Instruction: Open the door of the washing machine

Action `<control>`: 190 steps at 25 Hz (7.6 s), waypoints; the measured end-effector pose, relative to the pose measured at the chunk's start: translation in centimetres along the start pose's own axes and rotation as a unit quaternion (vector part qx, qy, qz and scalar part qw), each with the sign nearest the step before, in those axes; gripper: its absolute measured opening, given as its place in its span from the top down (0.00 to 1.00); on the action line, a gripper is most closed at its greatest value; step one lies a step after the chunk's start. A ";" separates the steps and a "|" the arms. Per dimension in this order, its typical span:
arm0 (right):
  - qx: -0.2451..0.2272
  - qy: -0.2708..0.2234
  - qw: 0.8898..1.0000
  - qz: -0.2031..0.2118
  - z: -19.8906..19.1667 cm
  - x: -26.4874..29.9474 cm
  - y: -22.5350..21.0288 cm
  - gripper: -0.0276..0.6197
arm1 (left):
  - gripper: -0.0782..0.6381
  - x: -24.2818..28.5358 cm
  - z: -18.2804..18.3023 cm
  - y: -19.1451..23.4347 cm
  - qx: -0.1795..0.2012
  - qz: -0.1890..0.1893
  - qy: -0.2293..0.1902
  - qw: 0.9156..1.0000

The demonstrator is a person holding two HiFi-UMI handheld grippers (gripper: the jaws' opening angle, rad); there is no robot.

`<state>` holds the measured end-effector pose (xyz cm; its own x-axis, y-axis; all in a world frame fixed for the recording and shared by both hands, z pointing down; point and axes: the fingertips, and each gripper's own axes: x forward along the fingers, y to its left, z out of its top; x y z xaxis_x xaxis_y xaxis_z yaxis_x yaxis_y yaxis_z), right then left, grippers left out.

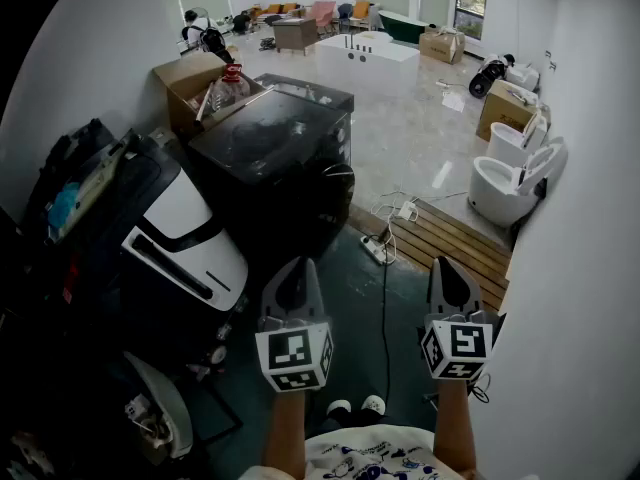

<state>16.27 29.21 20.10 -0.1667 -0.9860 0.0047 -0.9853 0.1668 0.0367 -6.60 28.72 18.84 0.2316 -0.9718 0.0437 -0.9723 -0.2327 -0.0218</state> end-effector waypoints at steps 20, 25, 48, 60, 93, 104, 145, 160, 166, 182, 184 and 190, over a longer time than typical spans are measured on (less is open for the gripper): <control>0.017 -0.009 1.000 0.019 -0.5 0.9 -0.9 0.93 | 0.89 1.0 -0.5 -0.9 0.006 0.007 0.004 1.000; 0.009 -0.003 0.997 0.074 -1.3 1.6 -0.6 0.62 | 0.89 1.6 -1.4 -1.4 0.000 0.019 0.008 1.000; 0.001 0.025 0.995 0.097 -4.0 13.0 -2.6 0.58 | 0.89 13.2 -3.9 0.3 -0.015 0.022 0.029 0.999; -0.013 0.032 0.995 0.096 -3.6 27.3 -2.2 0.58 | 0.89 27.2 -3.2 5.6 -0.017 0.003 0.031 0.999; -0.019 0.091 0.978 0.185 -10.0 54.4 -3.9 0.58 | 0.89 50.4 -7.7 12.2 -0.015 0.037 0.100 0.994; -0.056 0.145 0.943 0.295 -14.4 63.3 -4.2 0.58 | 0.89 58.5 -10.5 12.2 -0.022 0.082 0.141 0.986; -0.210 0.285 0.816 0.457 -38.4 74.2 1.5 0.58 | 0.89 66.8 -27.5 13.3 -0.029 0.004 0.268 0.963; -0.298 0.315 0.752 0.497 -46.6 77.9 0.5 0.58 | 0.89 68.9 -31.0 12.5 -0.038 -0.009 0.284 0.958; -0.312 0.330 0.727 0.515 -48.8 79.1 0.9 0.58 | 0.89 69.4 -31.5 12.0 -0.056 -0.008 0.288 0.956; -0.362 0.333 0.633 0.598 -52.8 79.7 2.0 0.66 | 0.89 69.1 -33.2 12.5 -0.072 0.007 0.304 0.950; -0.364 0.331 0.629 0.602 -53.0 79.6 2.0 0.67 | 0.89 69.0 -33.4 12.5 -0.074 0.009 0.306 0.949; -0.358 0.318 0.633 0.608 -53.1 79.7 1.9 0.69 | 0.89 68.8 -34.0 12.7 -0.085 0.021 0.307 0.948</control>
<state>3.10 -49.13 73.57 -0.5122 0.0312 0.8583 0.1644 0.9844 0.0624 -4.07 -39.83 55.56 0.1820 -0.7629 0.6203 -0.9832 -0.1347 0.1228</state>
